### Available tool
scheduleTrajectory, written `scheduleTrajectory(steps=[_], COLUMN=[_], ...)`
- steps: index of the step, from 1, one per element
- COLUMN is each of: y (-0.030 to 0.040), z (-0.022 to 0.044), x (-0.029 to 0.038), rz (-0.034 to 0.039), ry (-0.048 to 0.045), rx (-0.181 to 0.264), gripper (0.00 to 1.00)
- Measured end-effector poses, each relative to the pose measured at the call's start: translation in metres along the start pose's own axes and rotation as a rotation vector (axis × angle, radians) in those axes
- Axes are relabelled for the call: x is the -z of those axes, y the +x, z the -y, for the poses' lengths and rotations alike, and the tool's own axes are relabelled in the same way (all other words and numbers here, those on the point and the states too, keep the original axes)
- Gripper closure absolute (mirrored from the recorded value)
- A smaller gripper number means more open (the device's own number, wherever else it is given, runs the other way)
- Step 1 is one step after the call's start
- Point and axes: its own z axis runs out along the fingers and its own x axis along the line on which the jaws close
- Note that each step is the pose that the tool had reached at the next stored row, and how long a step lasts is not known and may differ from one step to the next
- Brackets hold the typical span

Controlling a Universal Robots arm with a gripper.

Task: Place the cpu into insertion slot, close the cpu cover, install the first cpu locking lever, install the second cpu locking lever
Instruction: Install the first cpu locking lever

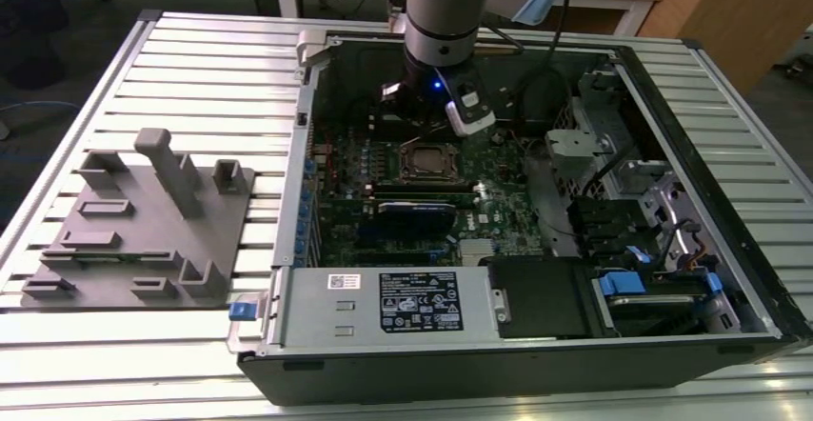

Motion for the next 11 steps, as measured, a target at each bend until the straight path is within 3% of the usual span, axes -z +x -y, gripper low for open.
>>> scheduleTrajectory(steps=[11], y=[0.0000], z=[0.0001], x=[-0.0006], rz=[0.0002], ry=[-0.0005], rx=[0.000], gripper=[0.90])
